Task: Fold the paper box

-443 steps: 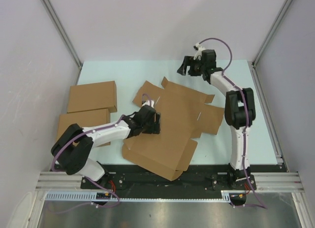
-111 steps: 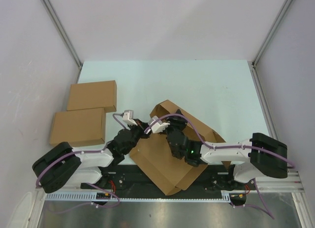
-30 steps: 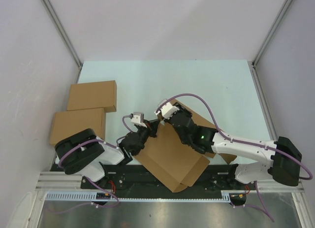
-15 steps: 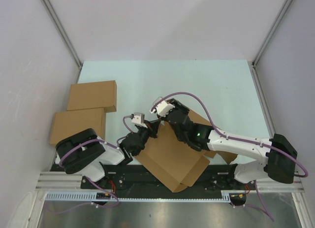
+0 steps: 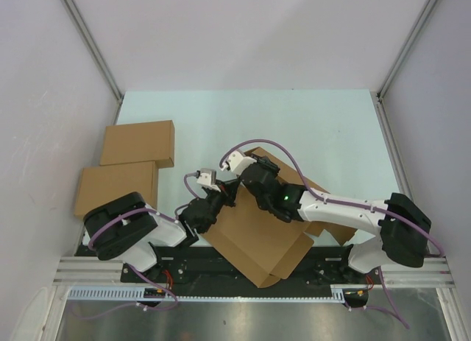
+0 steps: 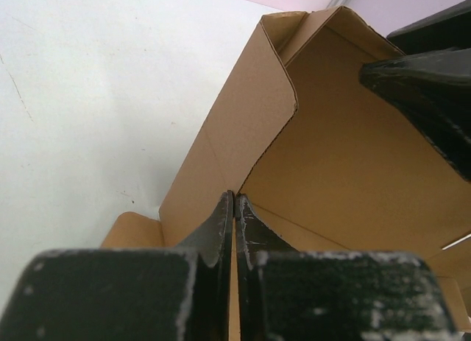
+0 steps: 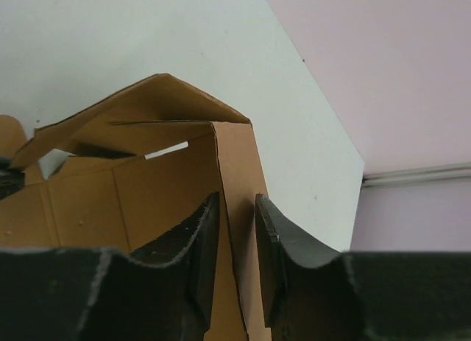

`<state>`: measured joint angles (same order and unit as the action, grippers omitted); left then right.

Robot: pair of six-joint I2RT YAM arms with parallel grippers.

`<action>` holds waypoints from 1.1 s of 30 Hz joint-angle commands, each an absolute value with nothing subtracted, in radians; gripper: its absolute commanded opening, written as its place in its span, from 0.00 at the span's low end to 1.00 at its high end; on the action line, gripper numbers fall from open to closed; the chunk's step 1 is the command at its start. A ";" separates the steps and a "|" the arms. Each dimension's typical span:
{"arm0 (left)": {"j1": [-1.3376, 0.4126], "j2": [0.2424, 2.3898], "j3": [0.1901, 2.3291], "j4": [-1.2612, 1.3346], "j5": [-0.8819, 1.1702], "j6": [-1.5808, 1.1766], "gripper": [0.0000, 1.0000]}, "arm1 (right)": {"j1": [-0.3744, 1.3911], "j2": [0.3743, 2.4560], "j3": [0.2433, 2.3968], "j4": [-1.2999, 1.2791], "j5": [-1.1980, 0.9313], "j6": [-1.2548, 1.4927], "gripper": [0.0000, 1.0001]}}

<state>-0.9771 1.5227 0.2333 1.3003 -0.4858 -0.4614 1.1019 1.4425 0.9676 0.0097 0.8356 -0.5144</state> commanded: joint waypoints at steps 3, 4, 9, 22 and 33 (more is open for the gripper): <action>-0.991 1.509 0.250 1.321 -0.471 -0.434 0.02 | 1.100 1.473 1.009 0.041 0.927 -0.522 0.25; -0.991 1.508 0.247 1.321 -0.471 -0.434 0.02 | 1.098 1.471 1.009 0.043 0.927 -0.520 0.22; -0.991 1.491 0.242 1.319 -0.477 -0.436 0.07 | 1.098 1.468 1.009 0.040 0.928 -0.525 0.14; -0.991 1.436 0.216 1.310 -0.486 -0.448 0.23 | 1.115 1.493 0.982 0.028 0.949 -0.514 0.03; -0.991 1.230 0.161 1.157 -0.522 -0.454 0.44 | 1.150 1.548 0.917 0.153 1.060 -0.597 0.01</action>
<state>-0.9848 1.3178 0.1844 1.2087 -0.4873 -0.4618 1.1343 1.5101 0.9623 0.1116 1.0069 -0.5961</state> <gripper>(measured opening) 0.417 0.048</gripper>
